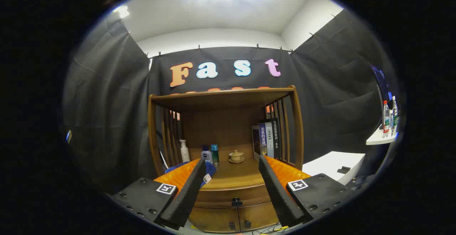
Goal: Pull open the drawer, take out the items inside it, and place them on the countertop above the cabinet.
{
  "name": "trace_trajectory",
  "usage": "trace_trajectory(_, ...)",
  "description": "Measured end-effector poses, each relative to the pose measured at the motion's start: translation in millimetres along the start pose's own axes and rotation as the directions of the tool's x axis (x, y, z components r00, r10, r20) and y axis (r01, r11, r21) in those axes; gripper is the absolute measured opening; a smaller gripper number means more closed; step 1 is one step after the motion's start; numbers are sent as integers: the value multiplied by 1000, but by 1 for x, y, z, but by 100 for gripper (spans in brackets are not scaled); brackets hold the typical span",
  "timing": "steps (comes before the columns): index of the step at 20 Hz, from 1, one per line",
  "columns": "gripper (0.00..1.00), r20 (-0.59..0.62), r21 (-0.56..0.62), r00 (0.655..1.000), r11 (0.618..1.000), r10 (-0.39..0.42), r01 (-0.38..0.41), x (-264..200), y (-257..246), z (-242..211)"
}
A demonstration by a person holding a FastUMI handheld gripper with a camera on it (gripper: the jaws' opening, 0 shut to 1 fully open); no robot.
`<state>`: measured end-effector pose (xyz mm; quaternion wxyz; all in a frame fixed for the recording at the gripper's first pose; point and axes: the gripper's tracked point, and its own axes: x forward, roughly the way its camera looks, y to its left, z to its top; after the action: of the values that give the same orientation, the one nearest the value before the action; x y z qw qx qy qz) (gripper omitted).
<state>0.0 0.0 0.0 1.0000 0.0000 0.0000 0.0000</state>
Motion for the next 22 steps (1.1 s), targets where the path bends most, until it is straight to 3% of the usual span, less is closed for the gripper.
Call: trace_trajectory(22,98,-16,-5,1000,1000,22,-22,1,14,-9)
